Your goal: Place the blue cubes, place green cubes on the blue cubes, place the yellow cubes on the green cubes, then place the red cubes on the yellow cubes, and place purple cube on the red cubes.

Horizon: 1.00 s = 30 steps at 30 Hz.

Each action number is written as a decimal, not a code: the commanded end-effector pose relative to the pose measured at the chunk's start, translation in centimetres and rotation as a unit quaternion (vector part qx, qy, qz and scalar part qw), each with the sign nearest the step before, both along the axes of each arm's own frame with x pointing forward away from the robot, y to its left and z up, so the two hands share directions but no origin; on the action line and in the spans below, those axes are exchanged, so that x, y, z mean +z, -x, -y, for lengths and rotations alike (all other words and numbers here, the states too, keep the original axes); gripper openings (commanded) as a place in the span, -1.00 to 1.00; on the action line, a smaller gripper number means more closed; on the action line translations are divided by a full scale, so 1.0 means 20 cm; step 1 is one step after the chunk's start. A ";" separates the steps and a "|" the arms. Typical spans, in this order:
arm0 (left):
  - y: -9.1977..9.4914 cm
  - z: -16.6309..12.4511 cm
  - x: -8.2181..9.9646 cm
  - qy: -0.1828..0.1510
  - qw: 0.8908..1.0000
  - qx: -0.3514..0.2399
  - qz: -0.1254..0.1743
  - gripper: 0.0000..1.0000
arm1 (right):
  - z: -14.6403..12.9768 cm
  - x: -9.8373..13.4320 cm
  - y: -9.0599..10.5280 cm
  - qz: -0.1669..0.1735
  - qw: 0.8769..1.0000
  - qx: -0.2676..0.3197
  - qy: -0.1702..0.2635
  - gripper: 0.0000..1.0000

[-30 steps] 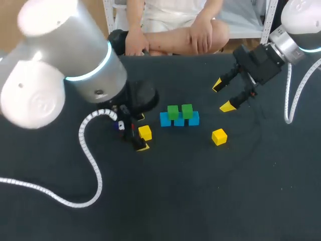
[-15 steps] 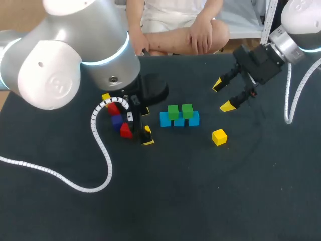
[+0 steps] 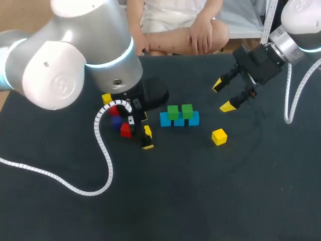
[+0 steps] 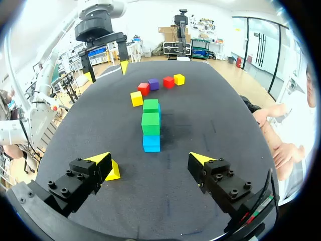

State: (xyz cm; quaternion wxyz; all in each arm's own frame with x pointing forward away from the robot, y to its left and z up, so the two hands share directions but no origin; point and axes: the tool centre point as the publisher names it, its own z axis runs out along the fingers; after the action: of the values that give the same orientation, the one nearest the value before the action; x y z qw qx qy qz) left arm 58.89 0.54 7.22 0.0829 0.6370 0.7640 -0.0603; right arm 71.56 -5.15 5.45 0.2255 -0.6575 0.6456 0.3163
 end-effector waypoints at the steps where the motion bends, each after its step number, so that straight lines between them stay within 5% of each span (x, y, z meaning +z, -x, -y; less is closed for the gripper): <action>1: -0.04 0.04 -0.04 -0.012 1.000 0.002 -0.010 1.00 | 0.00 0.00 0.00 0.001 1.000 -0.001 0.000 1.00; 11: -0.08 0.04 -0.16 -0.033 0.998 0.010 -0.048 1.00 | 0.00 0.00 0.00 0.001 1.000 -0.001 0.000 1.00; 30: -0.17 -0.04 -0.23 -0.021 0.998 0.028 -0.046 1.00 | 0.00 0.00 0.00 0.001 1.000 -0.001 0.000 1.00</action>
State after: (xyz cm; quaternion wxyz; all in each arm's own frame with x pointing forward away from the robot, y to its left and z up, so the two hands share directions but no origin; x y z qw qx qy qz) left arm 62.37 0.79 3.02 0.0308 0.6137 0.7862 -0.0654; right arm 71.56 -5.15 5.45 0.2256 -0.6575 0.6456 0.3163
